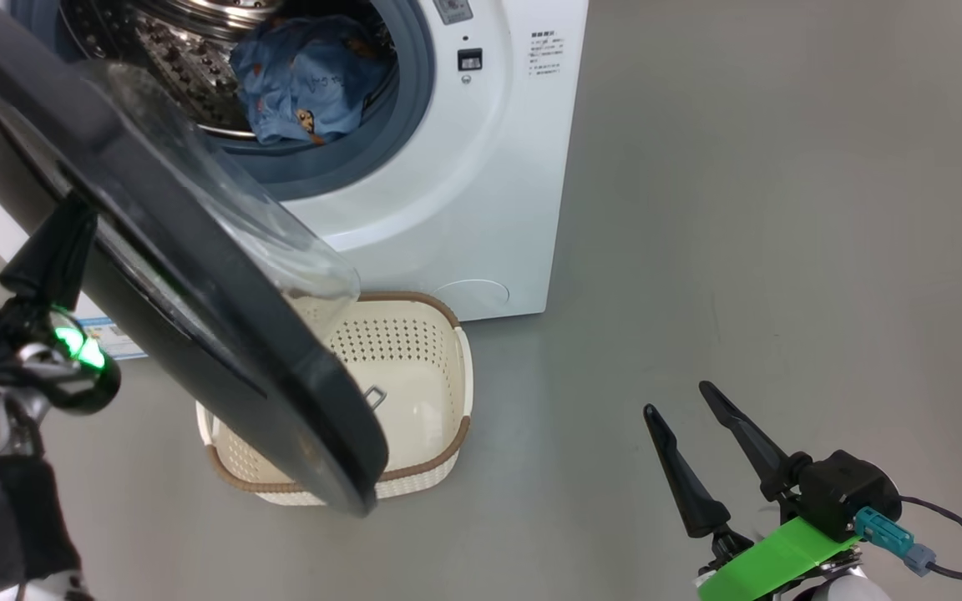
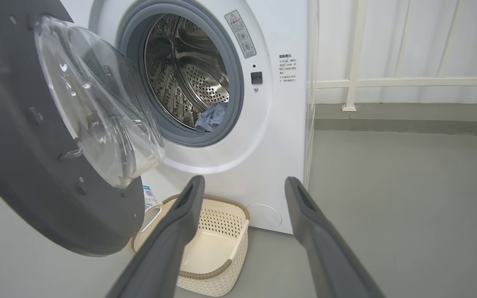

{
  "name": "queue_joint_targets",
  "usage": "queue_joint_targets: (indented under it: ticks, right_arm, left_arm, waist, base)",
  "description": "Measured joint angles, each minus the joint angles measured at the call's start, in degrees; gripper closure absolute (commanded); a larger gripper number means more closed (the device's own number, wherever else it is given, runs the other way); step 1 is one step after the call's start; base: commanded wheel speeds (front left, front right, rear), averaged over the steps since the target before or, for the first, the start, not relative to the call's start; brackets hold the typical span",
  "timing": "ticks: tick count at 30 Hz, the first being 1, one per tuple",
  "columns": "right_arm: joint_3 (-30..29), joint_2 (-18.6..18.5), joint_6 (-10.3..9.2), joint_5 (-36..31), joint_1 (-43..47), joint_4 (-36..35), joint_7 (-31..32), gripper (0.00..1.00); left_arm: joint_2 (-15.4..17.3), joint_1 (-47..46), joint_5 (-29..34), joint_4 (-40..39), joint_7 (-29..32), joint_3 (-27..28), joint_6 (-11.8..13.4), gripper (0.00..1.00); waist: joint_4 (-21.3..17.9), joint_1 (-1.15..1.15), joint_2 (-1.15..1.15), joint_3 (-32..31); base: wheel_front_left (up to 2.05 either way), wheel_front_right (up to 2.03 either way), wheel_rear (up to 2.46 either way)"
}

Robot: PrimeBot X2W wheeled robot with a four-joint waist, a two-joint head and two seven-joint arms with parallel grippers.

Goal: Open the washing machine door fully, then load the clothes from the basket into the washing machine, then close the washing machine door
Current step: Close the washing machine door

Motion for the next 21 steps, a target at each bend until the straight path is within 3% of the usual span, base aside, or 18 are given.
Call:
queue_joint_targets:
  ticks: [11, 21]
  right_arm:
    - [0.0, 0.0, 0.0, 0.0, -0.1, 0.0, 0.0, 0.0]
    - [-0.1, 0.3, 0.0, 0.0, -0.5, 0.0, 0.0, 0.0]
  left_arm:
    - [-0.6, -1.3, -0.5, 0.5, -6.0, -4.5, -0.1, 1.0]
    - [-1.0, -2.7, -1.5, -0.2, -15.5, -8.3, -0.1, 1.0]
  waist:
    - [-1.0, 0.0, 0.0, 1.0]
    - [-2.0, 0.0, 0.0, 2.6]
  base:
    - [0.0, 0.0, 0.0]
    - [0.0, 0.0, 0.0]
